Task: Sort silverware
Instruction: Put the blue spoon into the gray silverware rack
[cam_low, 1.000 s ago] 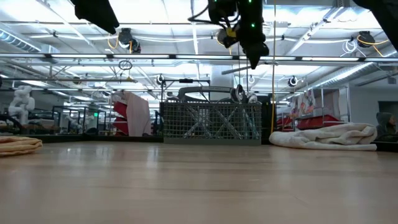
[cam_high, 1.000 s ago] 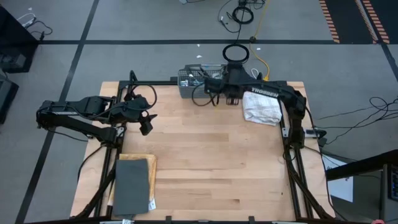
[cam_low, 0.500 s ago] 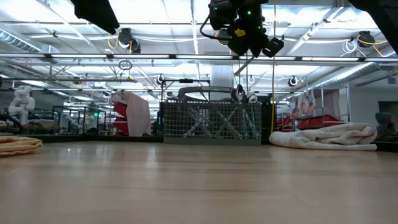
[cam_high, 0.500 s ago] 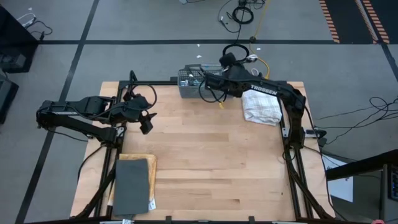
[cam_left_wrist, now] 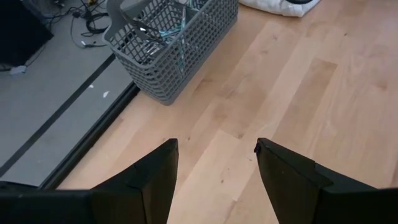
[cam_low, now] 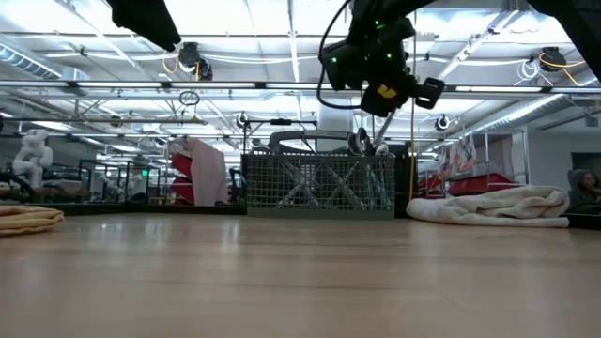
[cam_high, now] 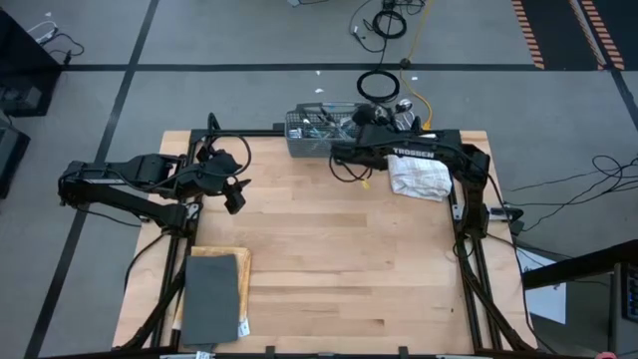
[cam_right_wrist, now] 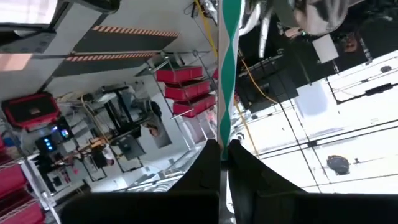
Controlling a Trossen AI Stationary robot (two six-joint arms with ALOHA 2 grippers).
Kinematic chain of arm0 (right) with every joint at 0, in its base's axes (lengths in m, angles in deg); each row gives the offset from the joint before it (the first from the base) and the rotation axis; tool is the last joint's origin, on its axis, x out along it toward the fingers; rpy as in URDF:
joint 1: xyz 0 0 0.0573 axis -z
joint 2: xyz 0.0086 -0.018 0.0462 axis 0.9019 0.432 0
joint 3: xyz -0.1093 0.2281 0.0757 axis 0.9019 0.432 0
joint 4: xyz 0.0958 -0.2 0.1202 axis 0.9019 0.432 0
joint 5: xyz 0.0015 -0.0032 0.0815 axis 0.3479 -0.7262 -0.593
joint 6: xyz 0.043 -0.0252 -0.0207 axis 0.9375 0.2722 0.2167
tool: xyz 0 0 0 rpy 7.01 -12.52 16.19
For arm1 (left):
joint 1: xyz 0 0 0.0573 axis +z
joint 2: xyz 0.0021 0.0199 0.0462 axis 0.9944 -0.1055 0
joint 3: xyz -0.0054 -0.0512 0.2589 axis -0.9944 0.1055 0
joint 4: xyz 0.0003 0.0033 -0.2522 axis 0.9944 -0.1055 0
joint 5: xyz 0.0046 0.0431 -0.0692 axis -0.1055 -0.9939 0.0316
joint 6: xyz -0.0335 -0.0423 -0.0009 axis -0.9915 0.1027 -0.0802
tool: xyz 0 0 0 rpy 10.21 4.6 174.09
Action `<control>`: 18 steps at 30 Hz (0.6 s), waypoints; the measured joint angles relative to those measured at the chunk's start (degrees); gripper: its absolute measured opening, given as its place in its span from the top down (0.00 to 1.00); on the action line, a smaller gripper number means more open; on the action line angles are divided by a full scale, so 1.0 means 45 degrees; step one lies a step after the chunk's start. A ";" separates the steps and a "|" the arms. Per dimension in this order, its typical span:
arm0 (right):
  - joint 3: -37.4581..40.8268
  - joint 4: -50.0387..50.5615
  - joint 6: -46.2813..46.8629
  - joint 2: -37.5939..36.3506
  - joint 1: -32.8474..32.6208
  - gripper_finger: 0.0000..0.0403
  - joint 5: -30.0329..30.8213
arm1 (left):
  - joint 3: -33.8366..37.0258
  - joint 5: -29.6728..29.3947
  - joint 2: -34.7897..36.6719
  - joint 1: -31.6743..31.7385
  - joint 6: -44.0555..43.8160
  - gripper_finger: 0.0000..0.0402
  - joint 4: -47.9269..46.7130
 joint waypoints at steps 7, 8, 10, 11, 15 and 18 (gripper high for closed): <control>0.0162 -0.0118 -0.0473 -0.0005 0.0159 1.00 0.0082 | 0.0000 -0.0116 -0.0005 0.0015 0.0002 0.44 0.0005; 0.0162 -0.0161 -0.0765 -0.0005 0.0178 1.00 0.0085 | 0.0000 -0.0117 -0.0005 0.0015 -0.0003 0.44 0.0006; 0.0162 -0.0222 -0.0918 -0.0005 0.0232 1.00 0.0087 | 0.0000 -0.0119 -0.0005 0.0015 -0.0005 0.44 0.0010; 0.0162 -0.0205 -0.0950 -0.0005 0.0262 1.00 0.0095 | 0.0000 -0.0120 -0.0005 0.0015 -0.0005 0.44 0.0010; 0.0162 -0.0219 -0.0265 -0.0083 0.0351 1.00 0.0029 | 0.0000 -0.0112 -0.0005 0.0015 -0.0044 0.44 0.0037; 0.0162 -0.0200 0.0246 -0.0363 0.0352 1.00 -0.0190 | 0.0000 -0.0107 -0.0005 0.0015 -0.0540 0.44 0.0039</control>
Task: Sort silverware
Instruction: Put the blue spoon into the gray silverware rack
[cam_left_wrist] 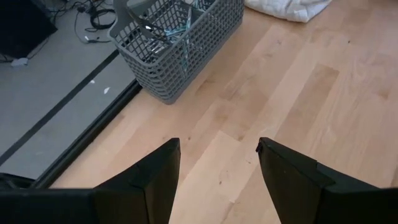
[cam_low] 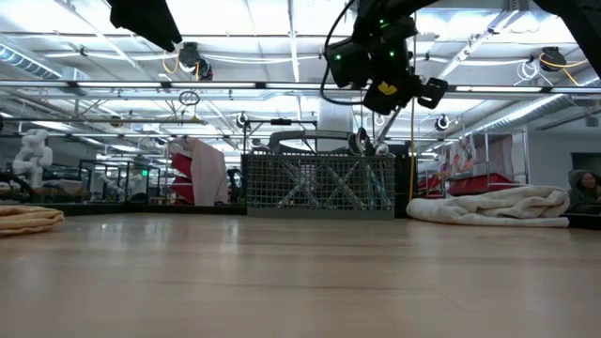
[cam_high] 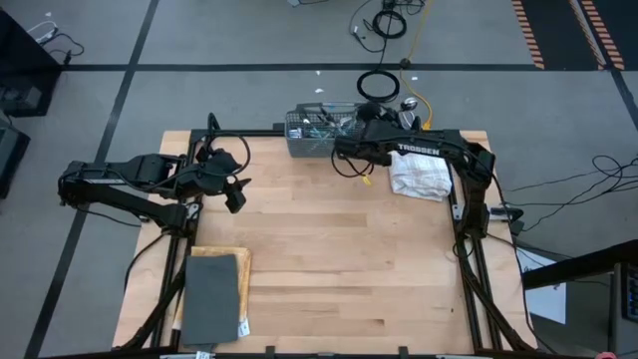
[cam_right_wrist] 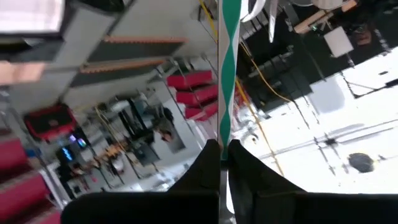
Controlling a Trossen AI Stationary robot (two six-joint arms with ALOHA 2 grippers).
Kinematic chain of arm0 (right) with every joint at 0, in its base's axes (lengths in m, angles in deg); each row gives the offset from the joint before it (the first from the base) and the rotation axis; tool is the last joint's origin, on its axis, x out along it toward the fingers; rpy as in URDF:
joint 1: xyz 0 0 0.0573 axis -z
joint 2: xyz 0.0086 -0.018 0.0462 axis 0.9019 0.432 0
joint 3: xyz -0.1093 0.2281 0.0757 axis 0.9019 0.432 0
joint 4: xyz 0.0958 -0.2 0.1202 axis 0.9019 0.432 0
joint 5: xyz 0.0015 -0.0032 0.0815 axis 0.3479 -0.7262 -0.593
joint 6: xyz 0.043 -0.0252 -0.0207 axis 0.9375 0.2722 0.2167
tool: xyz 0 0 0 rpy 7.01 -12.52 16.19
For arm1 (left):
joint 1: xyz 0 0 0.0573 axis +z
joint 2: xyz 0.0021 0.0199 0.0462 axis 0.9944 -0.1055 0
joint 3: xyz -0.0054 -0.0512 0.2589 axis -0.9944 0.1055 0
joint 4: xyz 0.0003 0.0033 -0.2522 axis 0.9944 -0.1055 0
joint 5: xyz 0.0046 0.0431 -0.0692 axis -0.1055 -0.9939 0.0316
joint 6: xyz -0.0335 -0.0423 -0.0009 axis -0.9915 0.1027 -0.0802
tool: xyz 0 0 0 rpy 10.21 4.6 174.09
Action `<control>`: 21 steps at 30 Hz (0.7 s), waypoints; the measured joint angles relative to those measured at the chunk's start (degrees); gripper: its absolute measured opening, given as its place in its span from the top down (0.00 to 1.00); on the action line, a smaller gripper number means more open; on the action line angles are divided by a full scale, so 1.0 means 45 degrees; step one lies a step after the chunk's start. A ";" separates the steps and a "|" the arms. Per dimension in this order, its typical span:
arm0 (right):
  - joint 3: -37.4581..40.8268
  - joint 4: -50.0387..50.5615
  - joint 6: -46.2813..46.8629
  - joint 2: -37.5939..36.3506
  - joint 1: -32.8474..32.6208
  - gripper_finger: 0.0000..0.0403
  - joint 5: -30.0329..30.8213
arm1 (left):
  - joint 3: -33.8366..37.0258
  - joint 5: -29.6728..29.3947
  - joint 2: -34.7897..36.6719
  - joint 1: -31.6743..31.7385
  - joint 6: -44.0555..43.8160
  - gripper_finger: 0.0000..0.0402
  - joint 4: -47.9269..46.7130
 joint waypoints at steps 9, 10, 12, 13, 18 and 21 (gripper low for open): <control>-0.0005 -0.0252 0.0027 -0.0662 0.0352 1.00 -0.0505 | 0.0000 0.0019 0.0000 0.0000 -0.0135 0.44 0.0010; -0.0005 -0.0305 -0.0055 -0.0662 0.0379 1.00 -0.0496 | 0.0000 0.0015 0.0000 0.0000 -0.0135 0.44 0.0010; -0.0005 -0.0434 -0.0329 -0.0658 0.0432 1.00 -0.0519 | 0.0000 0.0000 0.0000 0.0000 -0.0135 0.44 0.0010; -0.0005 -0.0626 -0.0560 -0.0657 0.0432 1.00 -0.0521 | 0.0000 -0.0008 0.0000 0.0000 -0.0130 0.44 0.0010; -0.0005 -0.2011 -0.1988 -0.0652 0.0432 1.00 -0.0521 | 0.0000 0.0003 0.0000 0.0000 -0.0123 0.44 0.0010; -0.0005 -0.2361 -0.1833 -0.0657 0.0427 1.00 -0.0744 | 0.0000 0.0108 0.0000 0.0000 -0.0125 0.44 -0.0016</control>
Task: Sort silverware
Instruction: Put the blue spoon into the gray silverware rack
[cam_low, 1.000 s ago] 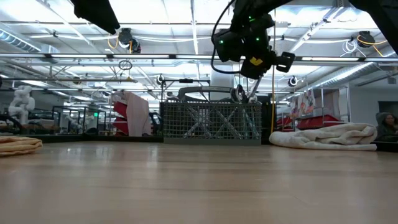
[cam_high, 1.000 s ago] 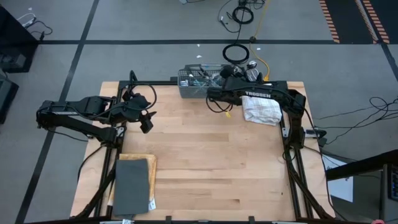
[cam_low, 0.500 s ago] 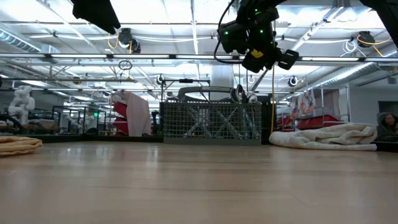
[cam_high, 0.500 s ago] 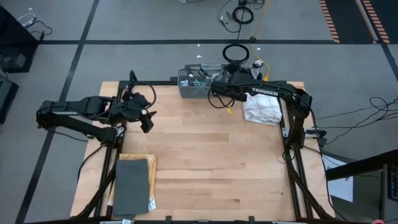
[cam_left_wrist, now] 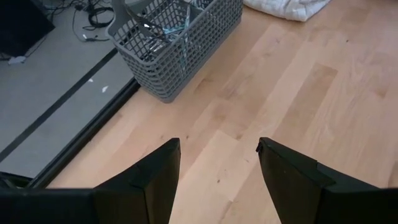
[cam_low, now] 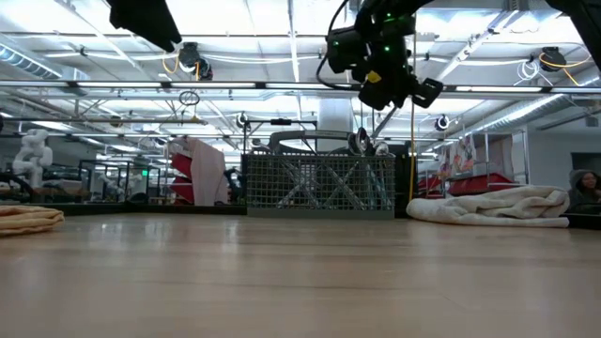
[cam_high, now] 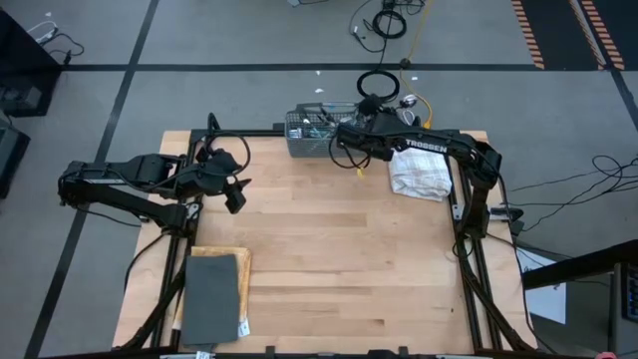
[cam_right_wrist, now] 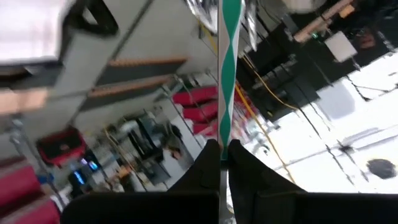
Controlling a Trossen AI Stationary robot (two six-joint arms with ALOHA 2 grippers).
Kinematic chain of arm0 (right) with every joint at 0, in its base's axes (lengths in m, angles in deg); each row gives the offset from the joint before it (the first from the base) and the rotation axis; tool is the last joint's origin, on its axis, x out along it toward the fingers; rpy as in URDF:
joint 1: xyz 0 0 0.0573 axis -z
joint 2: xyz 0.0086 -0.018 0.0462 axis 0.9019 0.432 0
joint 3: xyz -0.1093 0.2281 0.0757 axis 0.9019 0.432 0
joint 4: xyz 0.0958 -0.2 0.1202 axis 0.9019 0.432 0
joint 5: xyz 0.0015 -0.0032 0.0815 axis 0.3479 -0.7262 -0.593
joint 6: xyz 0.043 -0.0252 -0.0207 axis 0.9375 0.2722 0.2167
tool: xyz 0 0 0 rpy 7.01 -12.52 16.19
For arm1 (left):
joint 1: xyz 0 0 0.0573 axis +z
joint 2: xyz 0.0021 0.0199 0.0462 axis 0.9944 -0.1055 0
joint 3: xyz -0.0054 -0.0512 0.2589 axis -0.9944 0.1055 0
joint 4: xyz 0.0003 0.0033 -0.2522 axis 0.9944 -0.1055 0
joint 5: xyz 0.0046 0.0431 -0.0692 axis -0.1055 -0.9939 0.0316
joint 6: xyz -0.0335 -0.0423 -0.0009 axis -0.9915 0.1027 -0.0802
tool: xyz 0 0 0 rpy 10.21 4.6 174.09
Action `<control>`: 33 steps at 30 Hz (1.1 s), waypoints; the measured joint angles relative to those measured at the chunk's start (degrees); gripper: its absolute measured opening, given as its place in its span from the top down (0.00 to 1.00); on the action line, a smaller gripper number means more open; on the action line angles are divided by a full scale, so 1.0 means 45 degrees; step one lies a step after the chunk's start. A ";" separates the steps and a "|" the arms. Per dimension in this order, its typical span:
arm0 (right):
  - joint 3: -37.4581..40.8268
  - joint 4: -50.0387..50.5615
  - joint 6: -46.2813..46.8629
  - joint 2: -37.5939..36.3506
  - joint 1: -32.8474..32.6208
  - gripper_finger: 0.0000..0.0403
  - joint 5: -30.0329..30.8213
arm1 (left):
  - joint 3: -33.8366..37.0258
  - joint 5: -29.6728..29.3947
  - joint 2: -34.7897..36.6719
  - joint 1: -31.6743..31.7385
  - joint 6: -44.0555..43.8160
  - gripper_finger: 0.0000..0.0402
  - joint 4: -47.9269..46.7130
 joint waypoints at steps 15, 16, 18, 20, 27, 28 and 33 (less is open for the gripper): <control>0.0000 -0.0797 -0.1418 0.0022 0.0010 1.00 -0.0675 | -0.0005 0.0179 0.0000 0.0000 0.0053 0.44 -0.0975; 0.0000 -0.0968 -0.1801 0.0062 0.0004 1.00 -0.0625 | -0.0005 0.0170 0.0000 0.0000 0.0101 0.44 -0.0975; 0.0000 -0.1390 -0.2513 0.0241 -0.0084 1.00 -0.0583 | -0.0005 0.0051 0.0000 -0.0005 0.0108 0.44 -0.0972; 0.0000 -0.1718 -0.3122 0.0470 -0.0178 1.00 -0.0587 | -0.0005 -0.0017 0.0000 -0.0005 0.0111 0.44 -0.0970; 0.0000 -0.1715 -0.3709 0.0963 0.0096 1.00 -0.0403 | -0.0005 -0.0054 -0.0002 -0.0005 0.0093 0.44 -0.0970; 0.0000 -0.1593 -0.3749 0.0980 0.0131 1.00 -0.0390 | -0.0005 -0.0054 0.0000 -0.0005 0.0099 0.44 -0.0972; -0.0005 -0.1034 -0.3747 0.1133 0.0163 1.00 -0.1086 | -0.0005 -0.0118 0.0000 -0.0005 0.0101 0.44 -0.0969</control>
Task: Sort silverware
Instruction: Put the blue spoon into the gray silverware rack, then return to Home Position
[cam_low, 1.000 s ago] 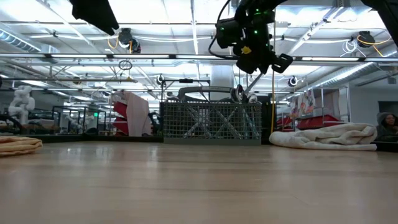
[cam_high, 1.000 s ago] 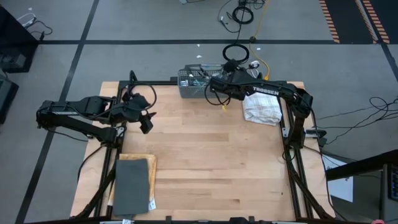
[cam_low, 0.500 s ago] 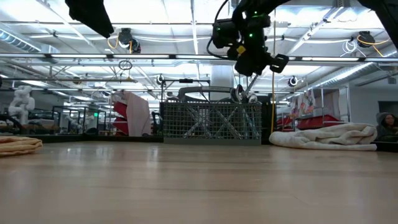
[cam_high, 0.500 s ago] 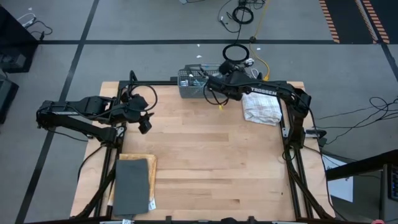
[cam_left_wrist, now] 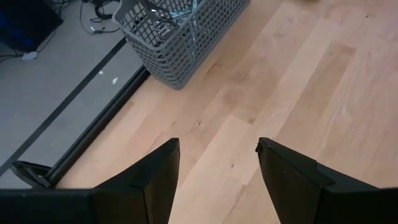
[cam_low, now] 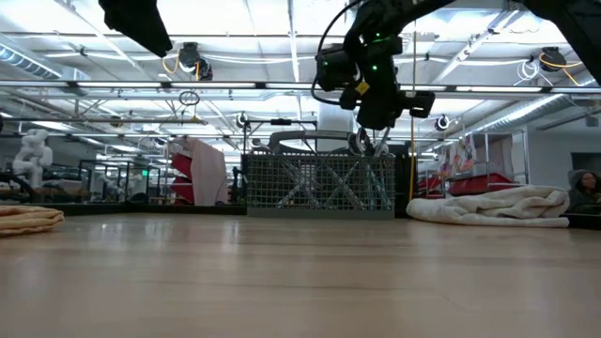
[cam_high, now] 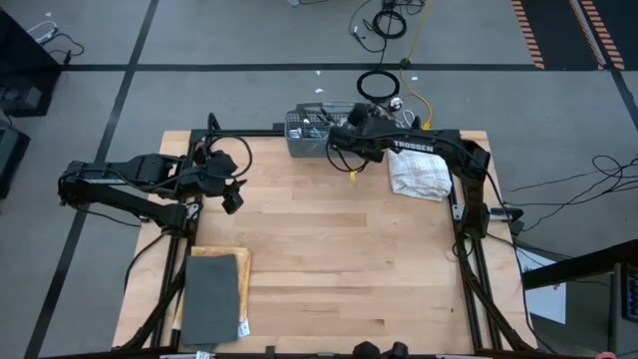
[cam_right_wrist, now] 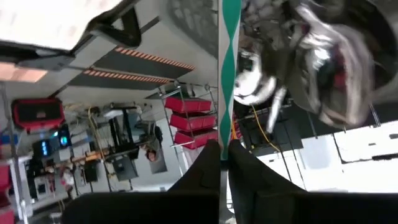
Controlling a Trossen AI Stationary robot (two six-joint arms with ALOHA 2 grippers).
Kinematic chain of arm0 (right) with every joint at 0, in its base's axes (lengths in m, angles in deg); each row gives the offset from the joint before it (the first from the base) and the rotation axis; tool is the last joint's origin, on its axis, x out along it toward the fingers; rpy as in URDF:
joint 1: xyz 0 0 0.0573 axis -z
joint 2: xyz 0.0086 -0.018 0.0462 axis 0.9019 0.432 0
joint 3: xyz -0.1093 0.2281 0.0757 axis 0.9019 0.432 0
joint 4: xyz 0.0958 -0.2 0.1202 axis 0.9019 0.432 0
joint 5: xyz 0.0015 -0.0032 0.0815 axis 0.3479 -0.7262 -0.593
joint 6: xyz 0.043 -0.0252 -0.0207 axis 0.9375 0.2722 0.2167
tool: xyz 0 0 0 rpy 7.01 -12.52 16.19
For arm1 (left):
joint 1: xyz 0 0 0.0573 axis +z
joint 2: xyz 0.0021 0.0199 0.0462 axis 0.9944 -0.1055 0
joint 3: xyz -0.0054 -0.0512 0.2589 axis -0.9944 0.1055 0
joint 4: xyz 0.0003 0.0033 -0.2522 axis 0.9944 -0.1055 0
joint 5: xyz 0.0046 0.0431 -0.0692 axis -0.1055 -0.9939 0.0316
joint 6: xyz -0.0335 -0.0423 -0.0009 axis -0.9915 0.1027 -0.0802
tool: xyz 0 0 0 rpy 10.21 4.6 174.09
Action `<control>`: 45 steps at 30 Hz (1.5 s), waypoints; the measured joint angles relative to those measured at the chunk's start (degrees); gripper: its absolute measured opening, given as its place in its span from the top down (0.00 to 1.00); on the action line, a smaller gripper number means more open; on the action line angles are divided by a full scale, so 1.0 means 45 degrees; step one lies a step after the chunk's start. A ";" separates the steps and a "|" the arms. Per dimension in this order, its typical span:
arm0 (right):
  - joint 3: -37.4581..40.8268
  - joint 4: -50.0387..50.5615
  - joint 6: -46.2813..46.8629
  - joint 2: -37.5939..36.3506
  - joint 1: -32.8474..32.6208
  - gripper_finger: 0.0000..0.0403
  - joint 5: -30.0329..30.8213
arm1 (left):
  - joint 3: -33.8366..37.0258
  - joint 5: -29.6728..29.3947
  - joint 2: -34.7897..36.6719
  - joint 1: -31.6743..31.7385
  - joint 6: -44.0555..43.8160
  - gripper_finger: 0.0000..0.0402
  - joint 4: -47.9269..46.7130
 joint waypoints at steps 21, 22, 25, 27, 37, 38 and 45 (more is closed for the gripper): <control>0.0005 0.0488 0.0839 0.0601 -0.0027 0.89 -0.0952 | 0.0000 -0.0335 -0.0005 0.0005 0.0262 0.44 0.0009; 0.0005 0.0494 0.0878 0.0598 -0.0027 0.86 -0.0989 | 0.0000 -0.0335 -0.0005 0.0005 0.0262 0.44 0.0009; 0.0005 0.0492 0.0889 0.0596 -0.0027 0.77 -0.1289 | 0.0000 -0.0334 -0.0005 0.0005 0.0314 0.44 0.0009; 0.0005 0.0486 0.0987 0.0596 -0.0027 0.72 -0.1293 | 0.0000 -0.0331 -0.0005 0.0005 0.0364 0.44 0.0009; -0.1272 0.2042 0.4891 0.0548 -0.0216 0.62 -0.1402 | -0.0028 -0.0357 0.0000 -0.0092 0.2350 0.44 0.1272; -0.1750 0.2668 0.5425 0.0465 -0.0317 0.63 -0.2179 | -0.0077 -0.0209 0.0000 -0.0092 0.2847 0.44 0.1510; -0.4990 0.3566 0.8475 -0.1839 -0.0601 0.65 -0.8319 | -0.1862 -0.0591 0.0050 -0.0069 0.3987 0.44 0.2266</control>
